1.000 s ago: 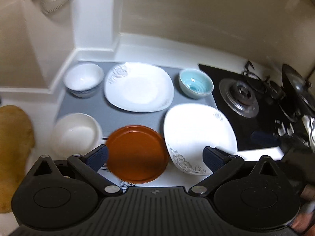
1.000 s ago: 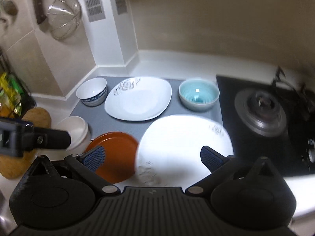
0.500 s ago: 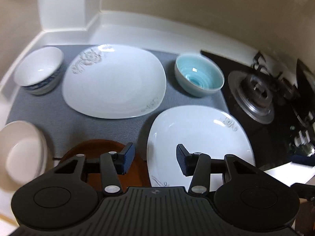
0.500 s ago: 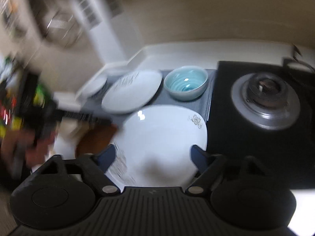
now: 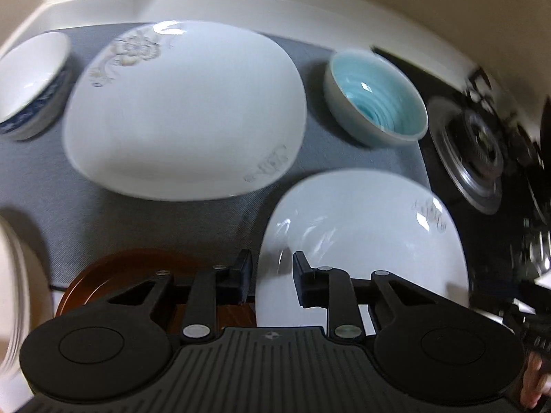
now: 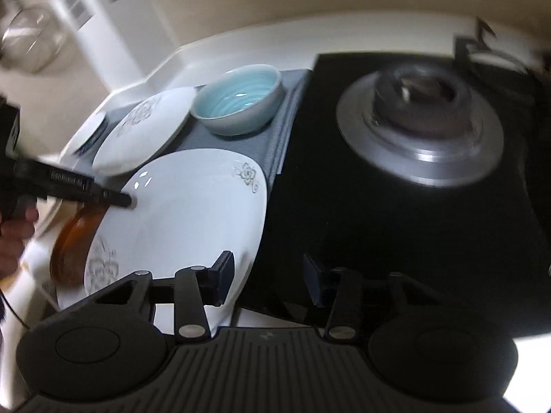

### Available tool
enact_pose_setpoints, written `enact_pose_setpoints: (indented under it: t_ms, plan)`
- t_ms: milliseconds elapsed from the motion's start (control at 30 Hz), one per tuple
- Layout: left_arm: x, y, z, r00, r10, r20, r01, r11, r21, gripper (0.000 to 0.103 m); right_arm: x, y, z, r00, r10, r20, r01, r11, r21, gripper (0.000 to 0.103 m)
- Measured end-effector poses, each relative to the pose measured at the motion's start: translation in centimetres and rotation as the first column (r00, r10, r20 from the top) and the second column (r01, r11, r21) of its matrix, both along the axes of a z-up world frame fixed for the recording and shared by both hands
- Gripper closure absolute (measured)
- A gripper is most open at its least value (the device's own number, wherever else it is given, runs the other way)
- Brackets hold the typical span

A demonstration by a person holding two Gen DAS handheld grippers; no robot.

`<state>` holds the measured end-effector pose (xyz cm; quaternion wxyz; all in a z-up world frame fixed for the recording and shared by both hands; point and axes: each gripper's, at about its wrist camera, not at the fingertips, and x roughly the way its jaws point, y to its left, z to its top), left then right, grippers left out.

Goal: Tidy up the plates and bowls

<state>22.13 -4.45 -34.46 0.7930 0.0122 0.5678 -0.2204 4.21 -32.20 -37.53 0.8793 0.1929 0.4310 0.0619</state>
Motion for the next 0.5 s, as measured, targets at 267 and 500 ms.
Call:
enact_pose_setpoints:
  t_ms: [267,500]
  plan:
    - [-1.1,1.4,0.2,0.995,-0.067,-0.068,0.064,0.997,-0.043,0.074,0.4,2.1,-0.7,0.999,-0.012,-0.042,0.013,1.0,0.013,0.078]
    - [-1.1,2.5,-1.7,0.978,-0.077,-0.196,0.052,0.99,-0.131,0.07,0.6,2.1,-0.3,0.999,0.004,-0.043,-0.003,1.0,0.027,0.079]
